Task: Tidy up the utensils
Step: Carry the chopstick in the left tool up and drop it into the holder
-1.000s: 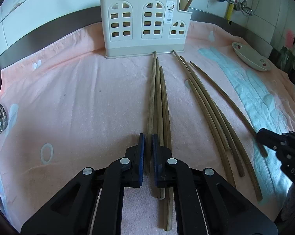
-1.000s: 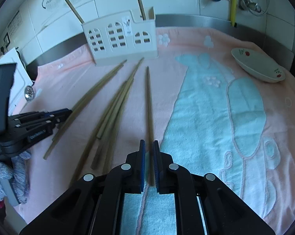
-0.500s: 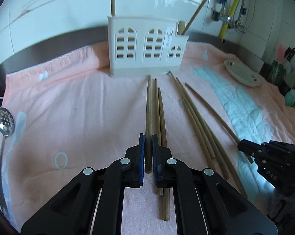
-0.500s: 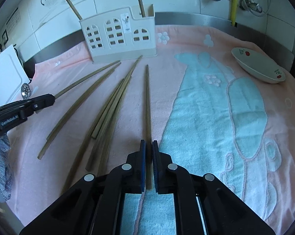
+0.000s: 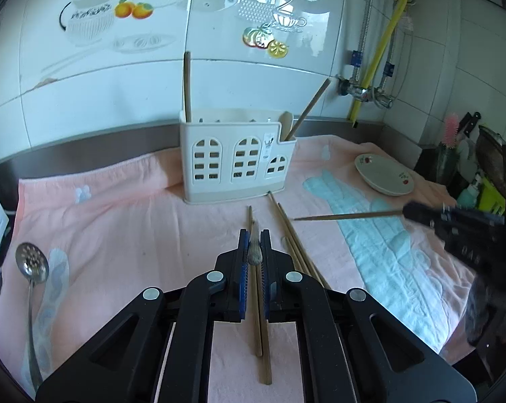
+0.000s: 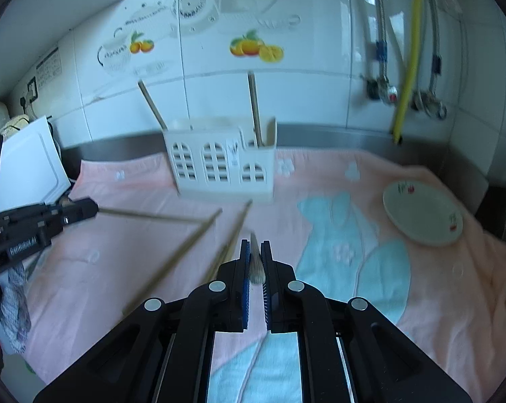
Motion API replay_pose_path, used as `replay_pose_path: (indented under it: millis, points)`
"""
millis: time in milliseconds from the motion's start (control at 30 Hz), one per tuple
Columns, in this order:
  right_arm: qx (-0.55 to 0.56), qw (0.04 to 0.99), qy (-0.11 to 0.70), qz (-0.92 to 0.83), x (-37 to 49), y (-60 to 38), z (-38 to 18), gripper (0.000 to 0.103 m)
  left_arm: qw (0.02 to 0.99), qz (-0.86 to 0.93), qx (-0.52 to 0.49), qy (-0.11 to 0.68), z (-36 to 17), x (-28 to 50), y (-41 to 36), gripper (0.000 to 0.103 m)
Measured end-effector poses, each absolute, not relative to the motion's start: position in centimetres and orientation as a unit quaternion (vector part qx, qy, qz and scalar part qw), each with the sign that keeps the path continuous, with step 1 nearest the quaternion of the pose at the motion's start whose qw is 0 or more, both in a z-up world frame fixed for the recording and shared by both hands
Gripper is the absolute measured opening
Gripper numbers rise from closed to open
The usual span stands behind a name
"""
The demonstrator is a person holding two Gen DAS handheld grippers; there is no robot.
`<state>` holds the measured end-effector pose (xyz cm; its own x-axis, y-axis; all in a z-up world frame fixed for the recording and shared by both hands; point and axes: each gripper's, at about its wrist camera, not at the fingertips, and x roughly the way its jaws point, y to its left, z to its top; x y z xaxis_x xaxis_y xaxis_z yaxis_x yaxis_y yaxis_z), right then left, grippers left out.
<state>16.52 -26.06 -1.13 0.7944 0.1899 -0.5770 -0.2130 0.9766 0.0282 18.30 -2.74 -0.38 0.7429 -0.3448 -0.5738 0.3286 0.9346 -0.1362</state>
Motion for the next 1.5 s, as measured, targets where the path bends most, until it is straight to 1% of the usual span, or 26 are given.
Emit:
replay_pose_path:
  millis: [267,500,667,867,1067,1200,1300,1500]
  points:
    - [-0.032,0.935,0.320,0.150,20.4,-25.1,3.7,0.006,0.934,-0.182,0.004,0.308,2.5,20.4,-3.1,0.005]
    - [-0.044,0.936,0.307,0.168,23.2,-24.5,10.2,0.006,0.938,-0.175,0.034,0.299,5.8,22.3,-3.6,0.005]
    - [-0.052,0.941,0.288,0.172,24.6,-24.1,13.8,0.006,0.943,-0.179,0.031,0.278,9.2,22.6,-3.4,0.005]
    - [-0.046,0.951,0.265,0.153,27.1,-24.0,16.8,0.006,0.957,-0.176,0.041,0.227,14.5,22.4,-3.8,0.005]
    - [-0.055,0.952,0.273,0.125,30.3,-23.4,16.5,0.006,0.970,-0.144,0.054,0.189,17.7,24.7,-4.1,0.005]
    - [-0.070,0.948,0.289,0.116,31.9,-22.8,14.9,0.006,0.974,-0.121,0.058,0.184,17.9,26.9,-4.1,0.005]
    - [-0.075,0.944,0.298,0.119,32.5,-22.5,13.7,0.006,0.977,-0.111,0.040,0.179,17.2,28.7,-3.7,0.005]
    - [-0.092,0.936,0.318,0.118,33.4,-22.0,12.0,0.006,0.979,-0.118,0.015,0.166,17.6,29.8,-3.2,0.006]
